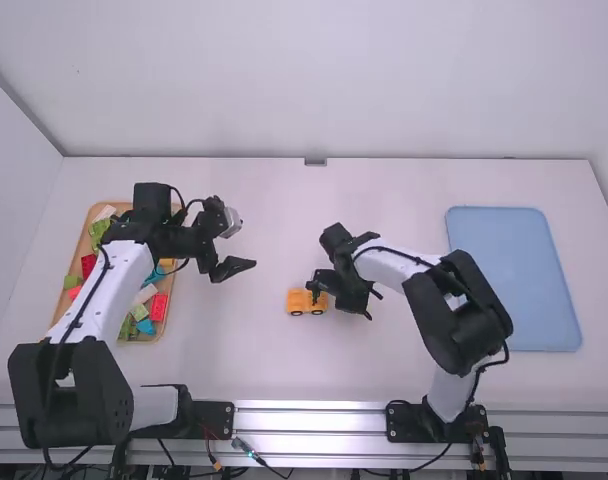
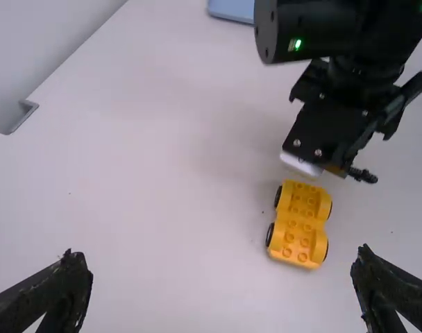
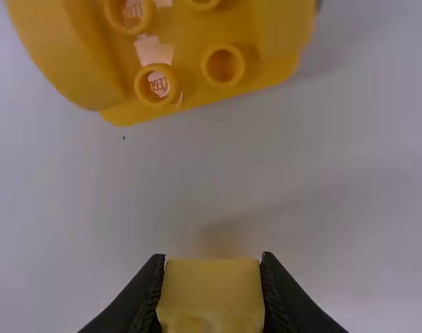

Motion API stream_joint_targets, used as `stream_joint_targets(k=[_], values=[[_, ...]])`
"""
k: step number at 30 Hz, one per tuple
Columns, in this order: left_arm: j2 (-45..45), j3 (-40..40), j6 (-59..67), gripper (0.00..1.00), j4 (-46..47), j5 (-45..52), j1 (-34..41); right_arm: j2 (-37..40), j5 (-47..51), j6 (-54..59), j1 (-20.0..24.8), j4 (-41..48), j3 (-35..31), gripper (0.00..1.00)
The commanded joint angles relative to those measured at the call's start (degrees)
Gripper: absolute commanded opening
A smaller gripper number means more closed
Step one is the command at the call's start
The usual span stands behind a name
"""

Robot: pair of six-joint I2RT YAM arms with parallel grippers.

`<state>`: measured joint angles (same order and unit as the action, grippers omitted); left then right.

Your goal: Assemble lego blocks to make yellow taxi

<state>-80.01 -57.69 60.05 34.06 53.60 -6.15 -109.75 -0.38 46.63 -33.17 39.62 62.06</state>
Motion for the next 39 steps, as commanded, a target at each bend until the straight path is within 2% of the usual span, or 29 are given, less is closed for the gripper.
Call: stream_joint_targets(k=[1,9,10,11,12,13,19,23,27,33,36,39], values=[[0.9,-0.9,0.9,0.99,0.5,1.6,-0.2,-2.7,-0.7,-0.7,0.2,0.8,3.8,0.00],[0.9,-0.8,0.9,0.99,1.1,-0.7,-0.2,-6.7,0.4,-0.1,0.5,4.4,7.7,0.00],[0.9,-0.8,0.9,0.99,1.0,-1.0,-0.2,-6.7,0.5,-0.2,0.5,4.8,8.4,0.07],[0.9,-0.8,0.9,0.99,1.0,-1.2,-0.2,-6.7,0.5,-0.3,0.5,4.9,8.6,0.16],[0.9,-0.8,0.9,0.99,1.0,-1.9,-0.2,-6.7,0.4,-0.9,0.5,5.3,9.2,0.68],[0.9,-0.8,0.9,0.99,0.9,-2.6,-0.2,-6.7,0.5,-1.9,0.5,6.0,9.9,0.99],[0.9,-0.9,0.0,0.99,-0.2,-7.0,-0.2,-6.7,0.7,-3.3,0.4,10.0,14.0,0.98],[0.9,-0.9,0.1,0.99,0.0,-4.9,-0.2,-6.1,0.1,-2.7,0.4,12.7,17.6,0.99],[0.9,-0.8,9.9,0.99,4.1,-2.5,0.3,-1.6,-0.6,-2.4,0.5,13.2,19.0,0.99],[0.9,2.2,22.6,0.99,8.1,4.7,0.3,7.9,-10.1,5.0,2.8,13.8,17.7,0.98],[0.9,5.4,24.3,0.99,5.2,8.2,0.3,12.6,-15.3,8.8,5.0,13.0,15.0,0.99],[0.8,10.6,23.1,0.99,-1.8,11.6,0.8,17.3,-22.8,14.3,9.0,9.3,9.8,0.98]])
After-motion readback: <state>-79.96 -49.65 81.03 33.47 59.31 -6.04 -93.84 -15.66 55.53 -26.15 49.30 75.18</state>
